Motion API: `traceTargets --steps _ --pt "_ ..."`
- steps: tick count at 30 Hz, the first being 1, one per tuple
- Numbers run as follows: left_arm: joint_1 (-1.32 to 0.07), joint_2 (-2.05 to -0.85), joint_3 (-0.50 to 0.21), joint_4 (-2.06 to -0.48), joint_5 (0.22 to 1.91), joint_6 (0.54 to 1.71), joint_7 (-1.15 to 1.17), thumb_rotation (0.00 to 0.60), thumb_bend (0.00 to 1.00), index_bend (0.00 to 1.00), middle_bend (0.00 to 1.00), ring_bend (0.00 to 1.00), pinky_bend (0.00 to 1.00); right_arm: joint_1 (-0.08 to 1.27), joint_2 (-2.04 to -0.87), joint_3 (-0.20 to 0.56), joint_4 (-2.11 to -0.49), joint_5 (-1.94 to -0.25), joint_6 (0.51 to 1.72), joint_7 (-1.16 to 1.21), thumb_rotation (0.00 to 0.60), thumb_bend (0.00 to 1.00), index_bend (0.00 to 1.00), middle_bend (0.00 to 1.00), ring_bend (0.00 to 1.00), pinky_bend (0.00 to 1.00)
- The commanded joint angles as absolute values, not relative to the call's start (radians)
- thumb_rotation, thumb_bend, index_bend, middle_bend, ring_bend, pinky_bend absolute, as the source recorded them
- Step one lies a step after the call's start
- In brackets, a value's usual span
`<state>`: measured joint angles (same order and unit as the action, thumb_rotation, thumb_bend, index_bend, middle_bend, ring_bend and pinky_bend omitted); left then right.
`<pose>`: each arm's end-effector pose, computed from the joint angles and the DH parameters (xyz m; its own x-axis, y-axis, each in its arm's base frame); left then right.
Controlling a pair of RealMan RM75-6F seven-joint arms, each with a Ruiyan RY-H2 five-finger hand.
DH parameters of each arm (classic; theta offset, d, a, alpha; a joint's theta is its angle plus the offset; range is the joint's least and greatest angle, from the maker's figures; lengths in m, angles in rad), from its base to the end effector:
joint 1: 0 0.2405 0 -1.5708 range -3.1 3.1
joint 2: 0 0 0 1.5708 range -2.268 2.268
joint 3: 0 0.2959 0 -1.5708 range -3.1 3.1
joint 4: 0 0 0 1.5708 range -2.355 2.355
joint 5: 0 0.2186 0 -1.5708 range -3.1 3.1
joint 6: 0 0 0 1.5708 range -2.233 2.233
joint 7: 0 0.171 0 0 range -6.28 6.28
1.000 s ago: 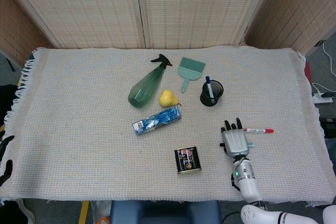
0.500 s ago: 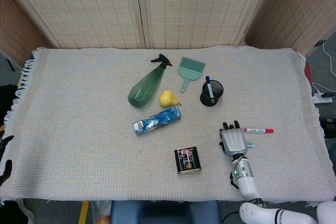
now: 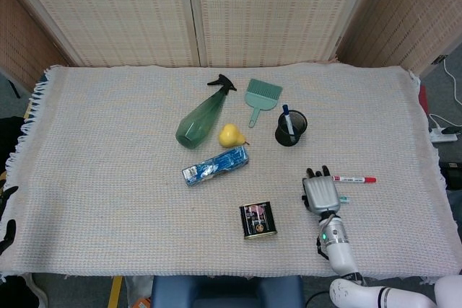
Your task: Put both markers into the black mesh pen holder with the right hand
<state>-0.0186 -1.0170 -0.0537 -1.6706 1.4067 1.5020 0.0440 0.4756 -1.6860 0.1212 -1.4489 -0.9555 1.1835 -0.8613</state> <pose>-0.3694 0.1874 0.2093 0.4677 0.0127 0.8838 0.8742 0.1408 -0.4647 -0.2723 -0.3213 -0.0586 0.6811 -0.2890 0.6728 -0.7213 -0.1065 0.6844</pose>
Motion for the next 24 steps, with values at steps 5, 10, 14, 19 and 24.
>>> traceTargets --steps 5,10,14,19,24 --pt "-0.018 -1.016 -0.055 -1.67 1.404 1.501 0.041 0.6 0.51 0.15 0.02 0.0 0.27 0.484 -1.688 0.114 -1.44 -0.947 1.18 -0.87 0.6 0.18 0.6 0.23 0.32 0.16" --pt "-0.019 -1.016 -0.055 -1.668 1.402 1.498 0.04 0.6 0.51 0.15 0.02 0.0 0.27 0.489 -1.698 0.109 -1.419 -0.955 1.187 -0.869 0.6 0.18 0.6 0.23 0.32 0.16" --pt "-0.019 -1.016 -0.056 -1.667 1.4 1.498 0.038 0.6 0.51 0.15 0.02 0.0 0.27 0.491 -1.703 0.107 -1.409 -0.96 1.19 -0.866 0.6 0.18 0.58 0.23 0.32 0.16" --pt "-0.019 -1.016 -0.056 -1.667 1.399 1.496 0.042 0.6 0.51 0.15 0.02 0.0 0.27 0.493 -1.704 0.1 -1.402 -0.956 1.193 -0.881 0.6 0.18 0.57 0.23 0.32 0.16" --pt "-0.02 -1.017 -0.056 -1.668 1.397 1.495 0.046 0.6 0.51 0.15 0.02 0.0 0.27 0.495 -1.704 0.093 -1.401 -0.955 1.194 -0.894 0.6 0.18 0.53 0.23 0.3 0.16"
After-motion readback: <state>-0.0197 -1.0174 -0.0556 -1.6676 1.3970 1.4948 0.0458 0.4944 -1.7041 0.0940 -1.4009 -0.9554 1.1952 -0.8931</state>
